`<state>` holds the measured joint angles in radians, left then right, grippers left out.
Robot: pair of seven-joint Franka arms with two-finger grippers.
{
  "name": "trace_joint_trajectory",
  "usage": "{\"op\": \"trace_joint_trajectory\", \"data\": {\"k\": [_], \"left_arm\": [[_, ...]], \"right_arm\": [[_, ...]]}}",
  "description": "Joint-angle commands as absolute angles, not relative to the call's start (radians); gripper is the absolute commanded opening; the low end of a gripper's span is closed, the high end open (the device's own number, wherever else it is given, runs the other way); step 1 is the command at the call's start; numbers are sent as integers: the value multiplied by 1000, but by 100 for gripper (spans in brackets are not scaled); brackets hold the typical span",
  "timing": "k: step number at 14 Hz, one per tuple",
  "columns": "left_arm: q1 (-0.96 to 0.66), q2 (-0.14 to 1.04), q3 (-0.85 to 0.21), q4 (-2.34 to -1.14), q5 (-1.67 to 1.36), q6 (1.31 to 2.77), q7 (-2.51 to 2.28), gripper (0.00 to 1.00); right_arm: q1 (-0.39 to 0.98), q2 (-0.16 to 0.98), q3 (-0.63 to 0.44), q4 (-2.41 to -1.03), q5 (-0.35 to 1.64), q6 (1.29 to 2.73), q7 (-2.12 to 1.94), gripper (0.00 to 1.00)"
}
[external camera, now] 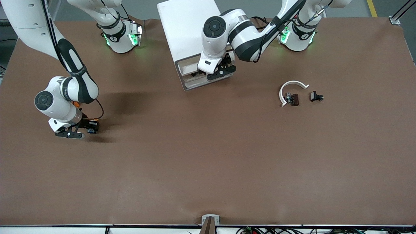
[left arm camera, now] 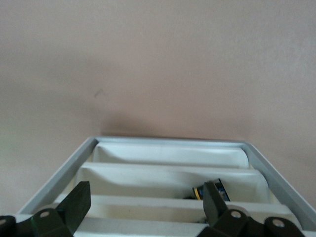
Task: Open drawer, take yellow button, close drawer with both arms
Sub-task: 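Lower the button onto the table with the right gripper and release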
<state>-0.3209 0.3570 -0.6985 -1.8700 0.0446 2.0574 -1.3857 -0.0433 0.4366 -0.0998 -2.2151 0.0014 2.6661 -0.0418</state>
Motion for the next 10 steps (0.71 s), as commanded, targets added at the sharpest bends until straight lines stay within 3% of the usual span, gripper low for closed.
{"op": "trace_joint_trajectory", "data": {"k": [1, 5, 10], "left_arm": [[-324, 365, -725, -1865, -21, 2059, -1410, 100], [-324, 371, -730, -1862, -109, 2059, -1410, 100], [-322, 377, -732, -1861, -146, 2059, -1407, 100]], "right_arm": [[-61, 446, -81, -2171, 2, 2655, -61, 100], [-60, 388, -81, -2122, 0, 2527, -66, 100], [-55, 301, -81, -1910, 0, 2122, -63, 100]]}}
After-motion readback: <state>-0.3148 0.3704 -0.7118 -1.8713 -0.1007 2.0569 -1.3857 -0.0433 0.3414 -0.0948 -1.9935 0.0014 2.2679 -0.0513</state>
